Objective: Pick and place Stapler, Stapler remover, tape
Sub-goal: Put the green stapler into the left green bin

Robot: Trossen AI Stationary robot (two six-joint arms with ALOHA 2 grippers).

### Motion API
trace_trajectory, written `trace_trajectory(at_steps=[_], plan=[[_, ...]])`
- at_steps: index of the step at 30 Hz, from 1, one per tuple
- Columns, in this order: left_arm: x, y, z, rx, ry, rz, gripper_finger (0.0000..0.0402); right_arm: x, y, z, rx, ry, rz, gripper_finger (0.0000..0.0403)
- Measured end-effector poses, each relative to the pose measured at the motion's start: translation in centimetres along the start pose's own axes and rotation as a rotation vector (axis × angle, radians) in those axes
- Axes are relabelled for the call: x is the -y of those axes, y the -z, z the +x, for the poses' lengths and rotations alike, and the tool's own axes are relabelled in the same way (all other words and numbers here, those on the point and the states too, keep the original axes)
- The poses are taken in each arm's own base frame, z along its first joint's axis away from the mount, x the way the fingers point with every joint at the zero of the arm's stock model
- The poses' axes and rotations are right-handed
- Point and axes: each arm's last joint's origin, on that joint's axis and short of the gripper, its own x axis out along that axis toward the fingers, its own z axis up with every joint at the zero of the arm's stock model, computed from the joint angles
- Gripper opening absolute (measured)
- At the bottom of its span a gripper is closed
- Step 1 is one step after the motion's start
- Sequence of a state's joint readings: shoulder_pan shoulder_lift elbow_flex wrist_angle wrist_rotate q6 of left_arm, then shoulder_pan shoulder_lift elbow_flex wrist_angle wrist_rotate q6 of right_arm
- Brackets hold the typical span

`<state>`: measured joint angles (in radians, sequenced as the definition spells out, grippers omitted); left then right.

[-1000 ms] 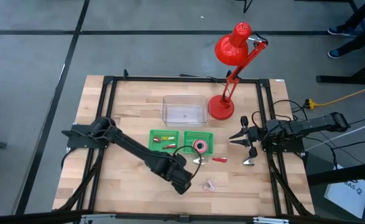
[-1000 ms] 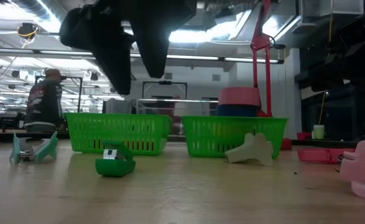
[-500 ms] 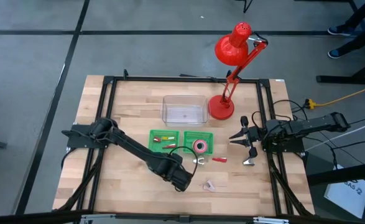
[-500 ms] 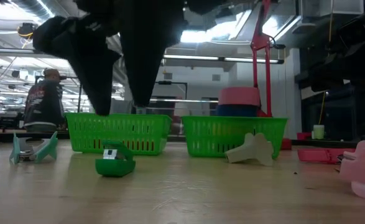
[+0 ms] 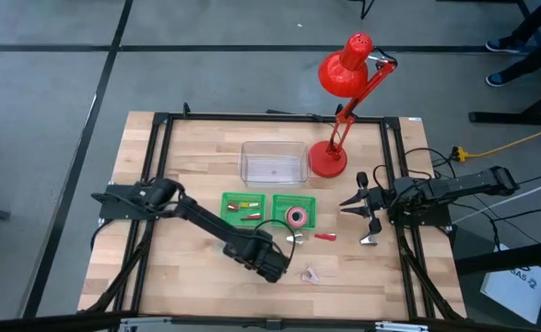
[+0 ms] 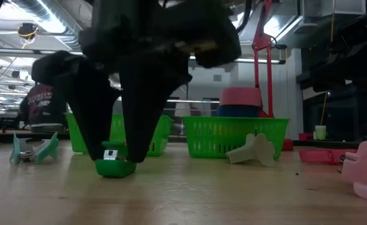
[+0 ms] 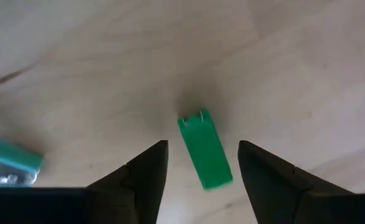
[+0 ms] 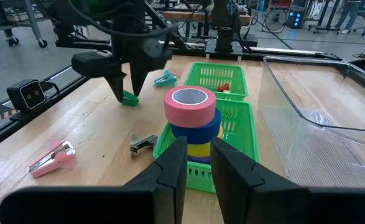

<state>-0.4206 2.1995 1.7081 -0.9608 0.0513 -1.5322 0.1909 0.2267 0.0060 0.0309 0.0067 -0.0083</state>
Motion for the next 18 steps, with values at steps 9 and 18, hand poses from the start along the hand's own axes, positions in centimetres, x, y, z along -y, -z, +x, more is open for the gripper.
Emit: trace_trajectory(at_steps=[9,18], plan=[[0.08,-0.51,0.89,-0.013,-0.011,-0.004,0.01,0.0,-0.01,0.0,0.0,0.0,0.0,0.0072],[0.42,-0.49,0.89,-0.018,0.023,-0.002,0.0062,0.0,-0.01,0.0,0.0,0.0,0.0,0.0072]])
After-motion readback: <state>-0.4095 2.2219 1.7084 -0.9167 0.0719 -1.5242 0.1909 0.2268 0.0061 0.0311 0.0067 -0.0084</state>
